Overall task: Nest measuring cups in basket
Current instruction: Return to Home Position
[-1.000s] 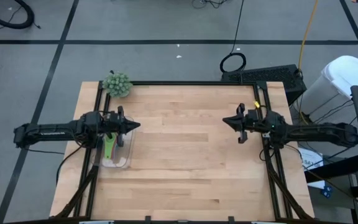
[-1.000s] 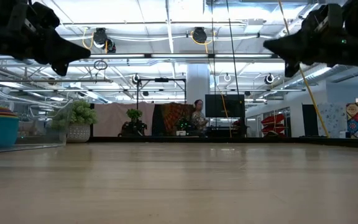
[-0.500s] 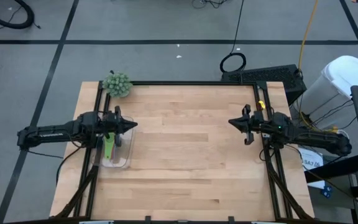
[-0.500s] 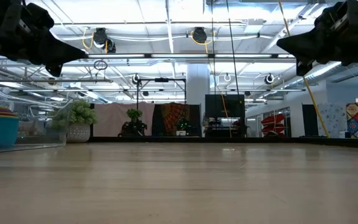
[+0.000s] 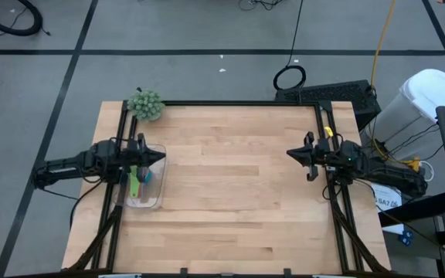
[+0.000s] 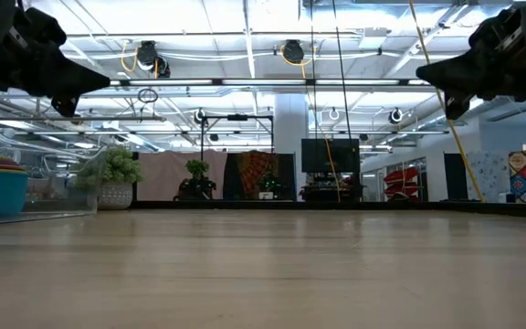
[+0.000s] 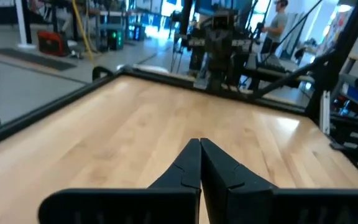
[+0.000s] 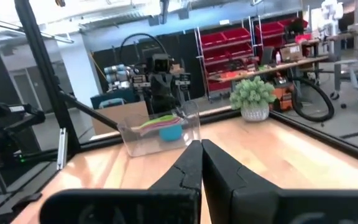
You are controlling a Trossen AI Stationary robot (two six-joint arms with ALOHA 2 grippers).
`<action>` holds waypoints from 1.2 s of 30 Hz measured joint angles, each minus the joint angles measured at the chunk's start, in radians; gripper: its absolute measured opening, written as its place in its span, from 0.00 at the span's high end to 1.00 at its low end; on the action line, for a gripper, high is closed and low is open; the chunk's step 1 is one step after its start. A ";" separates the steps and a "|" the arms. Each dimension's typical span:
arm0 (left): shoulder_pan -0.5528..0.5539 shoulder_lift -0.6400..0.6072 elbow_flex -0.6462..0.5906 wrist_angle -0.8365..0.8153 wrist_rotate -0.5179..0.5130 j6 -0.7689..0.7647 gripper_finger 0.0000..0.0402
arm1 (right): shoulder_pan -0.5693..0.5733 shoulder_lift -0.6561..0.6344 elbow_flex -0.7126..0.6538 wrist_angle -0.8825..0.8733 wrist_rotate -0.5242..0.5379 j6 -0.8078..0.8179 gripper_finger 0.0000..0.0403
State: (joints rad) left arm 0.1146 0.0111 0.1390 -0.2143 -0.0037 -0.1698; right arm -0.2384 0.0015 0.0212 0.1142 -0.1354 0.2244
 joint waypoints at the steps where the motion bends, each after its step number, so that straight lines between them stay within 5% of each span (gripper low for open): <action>1: -0.005 0.000 0.000 0.008 -0.007 -0.003 1.00 | 0.000 0.000 0.000 -0.004 0.000 0.006 1.00; 14: -0.155 0.001 0.001 0.006 -0.185 -0.024 0.99 | 0.023 0.001 0.000 -0.015 -0.045 0.060 1.00; 22: -0.263 0.001 0.001 0.008 -0.326 -0.020 0.99 | 0.107 0.003 -0.001 -0.034 0.053 0.045 1.00; 36: -0.292 0.003 0.000 0.002 -0.402 0.110 0.99 | 0.181 0.015 -0.001 -0.035 0.135 -0.024 1.00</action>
State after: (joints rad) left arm -0.1772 0.0139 0.1394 -0.2127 -0.4053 -0.0597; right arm -0.0578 0.0170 0.0204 0.0792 -0.0007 0.2006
